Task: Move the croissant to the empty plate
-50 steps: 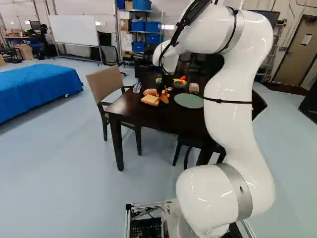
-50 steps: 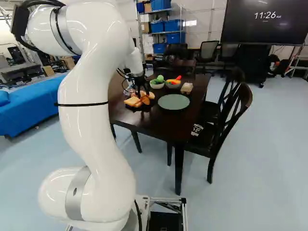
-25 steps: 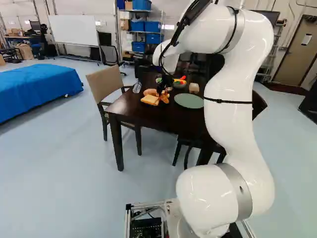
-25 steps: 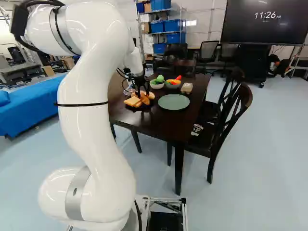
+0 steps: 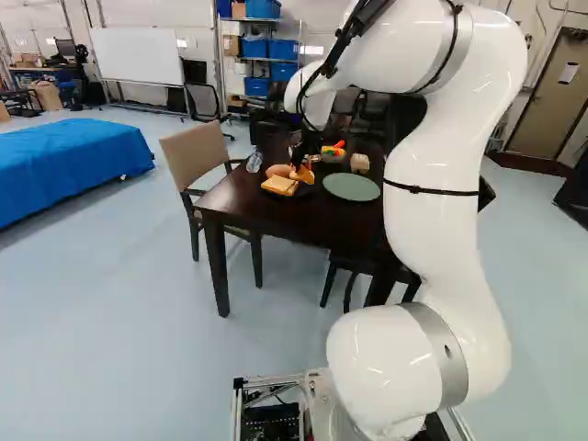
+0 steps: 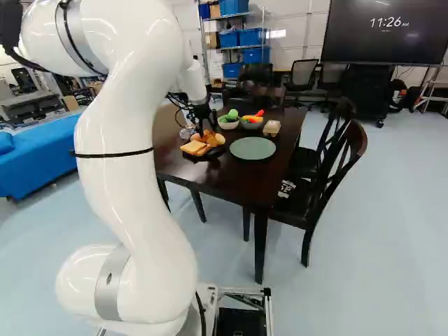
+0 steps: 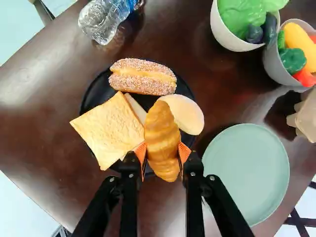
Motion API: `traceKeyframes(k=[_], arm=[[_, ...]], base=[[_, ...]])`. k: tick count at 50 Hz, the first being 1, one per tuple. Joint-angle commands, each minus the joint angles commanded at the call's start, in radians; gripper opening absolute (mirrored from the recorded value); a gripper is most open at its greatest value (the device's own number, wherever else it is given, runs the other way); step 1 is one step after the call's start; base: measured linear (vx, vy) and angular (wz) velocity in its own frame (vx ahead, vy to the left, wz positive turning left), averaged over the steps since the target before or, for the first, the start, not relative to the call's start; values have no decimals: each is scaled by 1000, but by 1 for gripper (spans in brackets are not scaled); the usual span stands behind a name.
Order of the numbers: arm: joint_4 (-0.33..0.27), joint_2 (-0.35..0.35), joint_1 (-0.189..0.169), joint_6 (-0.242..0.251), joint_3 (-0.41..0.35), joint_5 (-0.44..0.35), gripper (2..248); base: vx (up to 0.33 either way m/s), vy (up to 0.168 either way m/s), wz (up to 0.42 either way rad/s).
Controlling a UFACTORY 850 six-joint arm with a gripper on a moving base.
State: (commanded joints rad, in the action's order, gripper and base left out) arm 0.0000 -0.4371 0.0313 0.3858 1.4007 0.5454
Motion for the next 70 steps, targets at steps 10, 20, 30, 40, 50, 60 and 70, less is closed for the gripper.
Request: traceKeyframes(k=[10,20,30,40,50,60,70], arm=[[0,24,0,0,-3,0,98],[0,44,-7,0,-1,0,98],[0,55,-32,0,12,0,98],[0,64,-61,0,28,0,98],[0,70,-90,0,47,0,98],[0,61,-118,0,65,0,98],[0,46,-146,0,84,0,98]], base=[[0,0,0],[0,0,0],[0,0,0],[0,0,0],[0,0,0],[0,0,0],[0,0,0]])
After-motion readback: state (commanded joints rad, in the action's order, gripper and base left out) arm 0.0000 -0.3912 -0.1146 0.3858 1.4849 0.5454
